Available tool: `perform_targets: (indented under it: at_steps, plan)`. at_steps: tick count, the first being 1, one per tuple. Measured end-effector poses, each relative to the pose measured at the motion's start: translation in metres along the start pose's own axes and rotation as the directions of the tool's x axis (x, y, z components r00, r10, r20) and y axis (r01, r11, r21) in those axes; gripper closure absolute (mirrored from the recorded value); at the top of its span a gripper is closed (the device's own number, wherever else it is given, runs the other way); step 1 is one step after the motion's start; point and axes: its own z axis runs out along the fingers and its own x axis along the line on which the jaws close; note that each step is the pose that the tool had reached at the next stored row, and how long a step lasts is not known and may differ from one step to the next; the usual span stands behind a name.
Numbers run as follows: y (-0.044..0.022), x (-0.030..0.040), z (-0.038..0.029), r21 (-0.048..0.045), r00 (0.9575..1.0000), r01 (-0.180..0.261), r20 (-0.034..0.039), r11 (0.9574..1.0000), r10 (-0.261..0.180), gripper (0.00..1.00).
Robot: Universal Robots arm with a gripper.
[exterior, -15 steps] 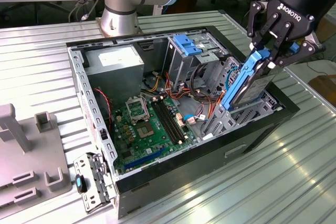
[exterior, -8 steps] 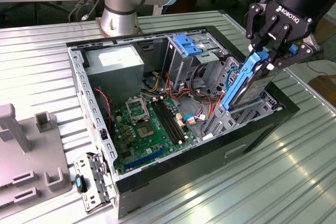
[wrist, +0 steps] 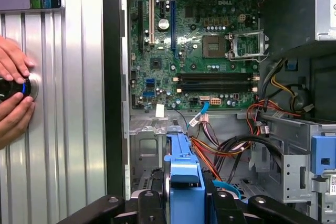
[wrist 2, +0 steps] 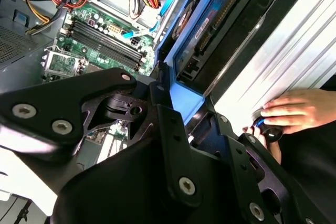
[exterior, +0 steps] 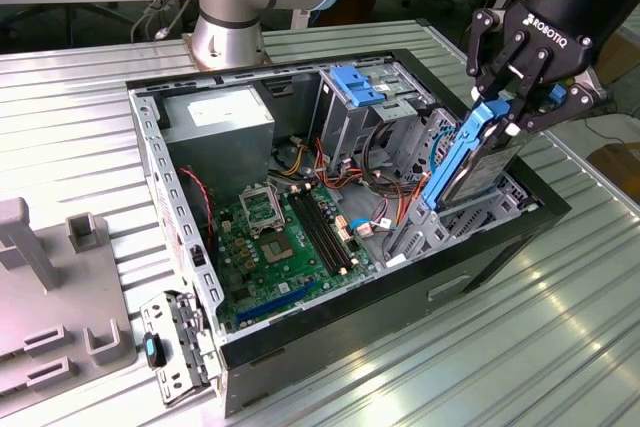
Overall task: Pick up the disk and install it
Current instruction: 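Insert the disk into the insertion slot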
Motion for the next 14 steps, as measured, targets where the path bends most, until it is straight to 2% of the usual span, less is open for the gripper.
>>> perform_targets:
  at_steps: [4, 14]
  plan:
    - [-0.0006, 0.0000, -0.0053, -0.0082, 1.0000, 0.000, -0.0001, 1.0000, 0.000, 0.63]
    - [-0.0026, -0.0021, -0.0051, -0.0088, 1.0000, 0.000, -0.0002, 1.0000, 0.000, 0.63]
